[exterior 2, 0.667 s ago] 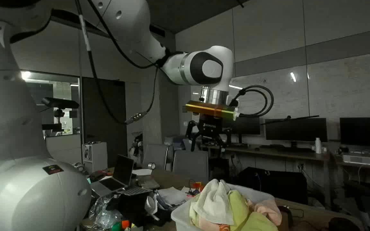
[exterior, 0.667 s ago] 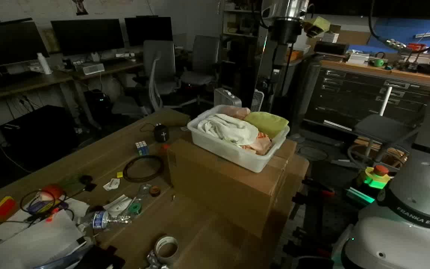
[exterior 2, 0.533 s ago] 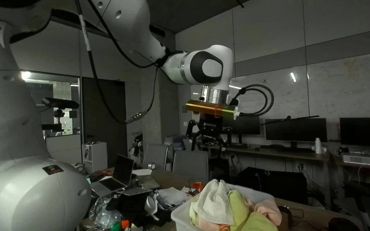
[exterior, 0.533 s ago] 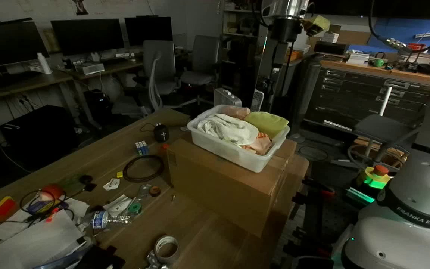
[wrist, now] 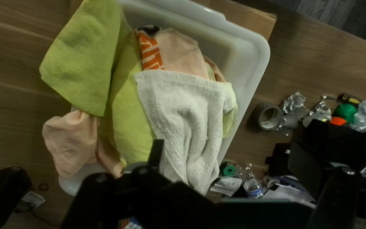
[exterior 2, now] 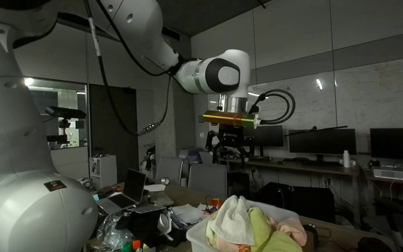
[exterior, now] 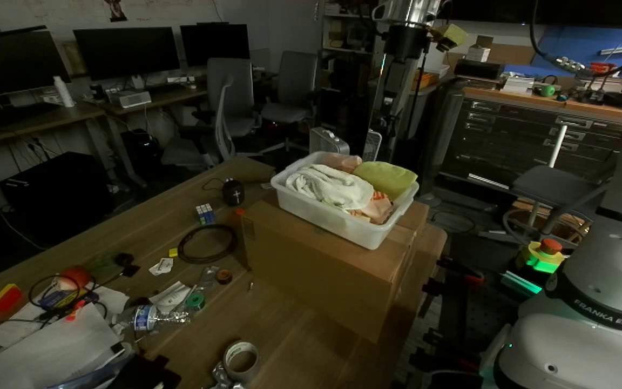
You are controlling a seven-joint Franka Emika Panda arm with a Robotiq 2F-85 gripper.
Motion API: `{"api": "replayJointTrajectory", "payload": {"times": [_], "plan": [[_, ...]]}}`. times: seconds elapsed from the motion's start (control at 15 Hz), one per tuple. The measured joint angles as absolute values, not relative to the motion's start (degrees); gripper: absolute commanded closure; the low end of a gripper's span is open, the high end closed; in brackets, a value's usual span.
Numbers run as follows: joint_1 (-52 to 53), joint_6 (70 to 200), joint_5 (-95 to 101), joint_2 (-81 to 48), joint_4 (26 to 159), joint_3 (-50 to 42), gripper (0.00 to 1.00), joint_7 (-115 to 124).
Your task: Pick up the clothes from the box and put them on the table
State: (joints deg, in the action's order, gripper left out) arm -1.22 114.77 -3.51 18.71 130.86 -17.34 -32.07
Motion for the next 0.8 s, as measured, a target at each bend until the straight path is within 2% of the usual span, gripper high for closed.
{"api": "replayJointTrajectory", "payload": {"times": [0.47, 0.8], "plan": [[-1.3, 129.9, -2.3, 13.2, 130.2, -11.4, 0.0, -27.1], [-1.3, 134.7, 1.5, 5.9, 128.8, -9.4, 0.0, -23.7]]}}
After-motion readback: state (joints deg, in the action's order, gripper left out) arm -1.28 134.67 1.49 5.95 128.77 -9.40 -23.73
